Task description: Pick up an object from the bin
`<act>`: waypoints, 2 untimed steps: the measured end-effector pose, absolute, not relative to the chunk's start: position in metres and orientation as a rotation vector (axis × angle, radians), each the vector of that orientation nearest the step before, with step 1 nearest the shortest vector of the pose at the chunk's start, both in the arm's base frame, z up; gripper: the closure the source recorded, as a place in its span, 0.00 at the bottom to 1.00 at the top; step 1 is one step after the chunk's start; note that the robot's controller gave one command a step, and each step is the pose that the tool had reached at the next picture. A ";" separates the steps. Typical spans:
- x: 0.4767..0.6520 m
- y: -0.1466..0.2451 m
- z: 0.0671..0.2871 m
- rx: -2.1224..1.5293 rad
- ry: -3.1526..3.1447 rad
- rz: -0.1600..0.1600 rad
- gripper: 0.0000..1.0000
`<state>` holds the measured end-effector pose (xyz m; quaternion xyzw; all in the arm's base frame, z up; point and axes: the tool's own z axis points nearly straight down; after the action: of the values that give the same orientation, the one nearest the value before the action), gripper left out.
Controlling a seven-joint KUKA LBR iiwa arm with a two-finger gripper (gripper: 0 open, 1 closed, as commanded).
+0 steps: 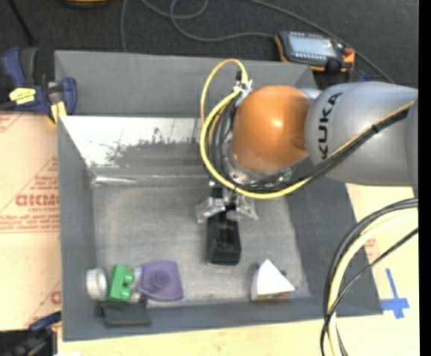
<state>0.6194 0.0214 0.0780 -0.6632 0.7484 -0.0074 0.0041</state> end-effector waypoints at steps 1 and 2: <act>0.619 0.021 0.078 -2.077 2.346 -0.023 1.00; 0.619 0.021 0.081 -2.076 2.346 -0.021 1.00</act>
Offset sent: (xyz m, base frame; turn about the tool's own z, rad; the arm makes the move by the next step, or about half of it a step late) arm 0.0000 -0.0001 0.0273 0.0000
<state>0.6193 0.0211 0.0806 -0.6627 0.7488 -0.0067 0.0043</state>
